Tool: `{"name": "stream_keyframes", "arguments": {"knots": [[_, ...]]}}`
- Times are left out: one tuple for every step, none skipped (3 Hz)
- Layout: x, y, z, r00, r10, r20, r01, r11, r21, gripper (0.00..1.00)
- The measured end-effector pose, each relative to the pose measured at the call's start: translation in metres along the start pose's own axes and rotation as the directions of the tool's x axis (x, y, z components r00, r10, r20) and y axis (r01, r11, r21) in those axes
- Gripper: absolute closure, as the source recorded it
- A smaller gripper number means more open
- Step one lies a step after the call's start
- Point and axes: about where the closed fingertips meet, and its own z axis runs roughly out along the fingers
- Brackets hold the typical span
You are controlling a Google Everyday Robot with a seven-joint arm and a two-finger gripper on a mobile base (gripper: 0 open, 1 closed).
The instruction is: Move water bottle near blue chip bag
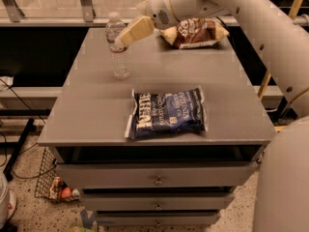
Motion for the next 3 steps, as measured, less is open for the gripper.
{"name": "stream_keyframes", "arguments": {"knots": [[-0.005,0.001,0.012,1.0,0.018,0.003,-0.018,0.9995,-0.026,0.0],[-0.008,0.0,0.021,0.999,0.028,-0.019,-0.029,0.999,-0.035,0.0],[-0.004,0.0,0.029,0.997,0.043,-0.058,-0.045,0.9983,-0.037,0.16]]}}
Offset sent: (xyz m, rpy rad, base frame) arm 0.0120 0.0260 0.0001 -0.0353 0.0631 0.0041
